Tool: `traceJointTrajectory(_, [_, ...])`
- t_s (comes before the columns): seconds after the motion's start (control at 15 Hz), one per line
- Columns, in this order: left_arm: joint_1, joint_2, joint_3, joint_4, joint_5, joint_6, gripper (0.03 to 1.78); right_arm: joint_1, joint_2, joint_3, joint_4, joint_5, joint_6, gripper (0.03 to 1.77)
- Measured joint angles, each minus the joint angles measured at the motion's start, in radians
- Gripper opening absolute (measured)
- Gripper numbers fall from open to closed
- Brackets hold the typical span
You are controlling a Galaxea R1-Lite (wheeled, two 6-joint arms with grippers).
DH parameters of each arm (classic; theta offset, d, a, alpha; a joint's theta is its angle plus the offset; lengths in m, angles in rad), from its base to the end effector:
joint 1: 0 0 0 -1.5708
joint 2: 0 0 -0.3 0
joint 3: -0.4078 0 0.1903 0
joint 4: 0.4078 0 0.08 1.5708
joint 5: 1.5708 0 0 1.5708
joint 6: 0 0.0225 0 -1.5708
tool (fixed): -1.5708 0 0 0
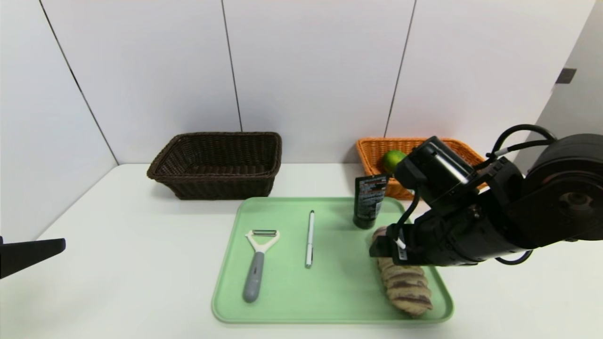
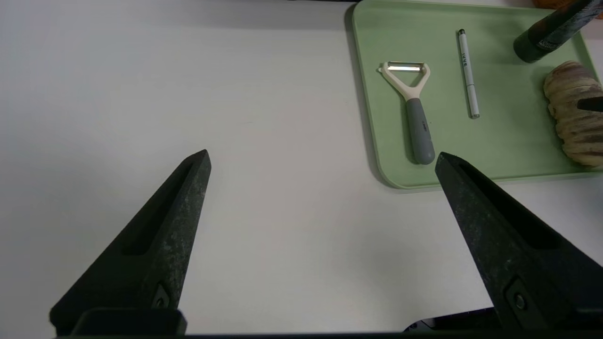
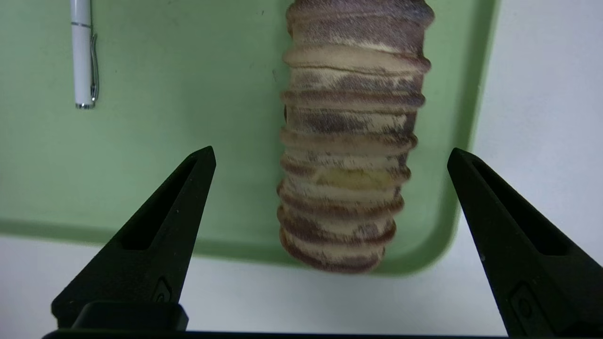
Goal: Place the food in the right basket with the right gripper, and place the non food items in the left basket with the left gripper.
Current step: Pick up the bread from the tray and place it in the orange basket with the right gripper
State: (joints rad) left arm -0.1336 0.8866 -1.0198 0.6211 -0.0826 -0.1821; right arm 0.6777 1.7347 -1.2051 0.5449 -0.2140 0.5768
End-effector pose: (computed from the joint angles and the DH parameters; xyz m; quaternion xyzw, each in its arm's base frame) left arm 0.0632 -0.0104 0.2825 -0.0816 0.2500 -0.0823 0.9613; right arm 0.2261 0.1759 0.1832 0.0262 0.4988 0.0579 0.8644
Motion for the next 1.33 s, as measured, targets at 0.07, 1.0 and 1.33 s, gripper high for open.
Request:
traceJointTrajectory(0.07, [0.0, -0.001, 0.0, 0.0, 0.0, -0.001, 1.69, 0.0, 0.023, 0.003, -0.007, -0.002, 0.0, 1.7])
traceJointTrajectory(1.0, [0.0, -0.008, 0.015, -0.001, 0.0, 0.002, 1.69, -0.026, 0.118, 0.007, -0.051, -0.004, 0.005, 1.39])
traceJointTrajectory(1.33, [0.0, -0.014, 0.015, 0.0, 0.0, 0.002, 1.69, -0.026, 0.123, 0.016, -0.051, -0.001, 0.009, 0.79])
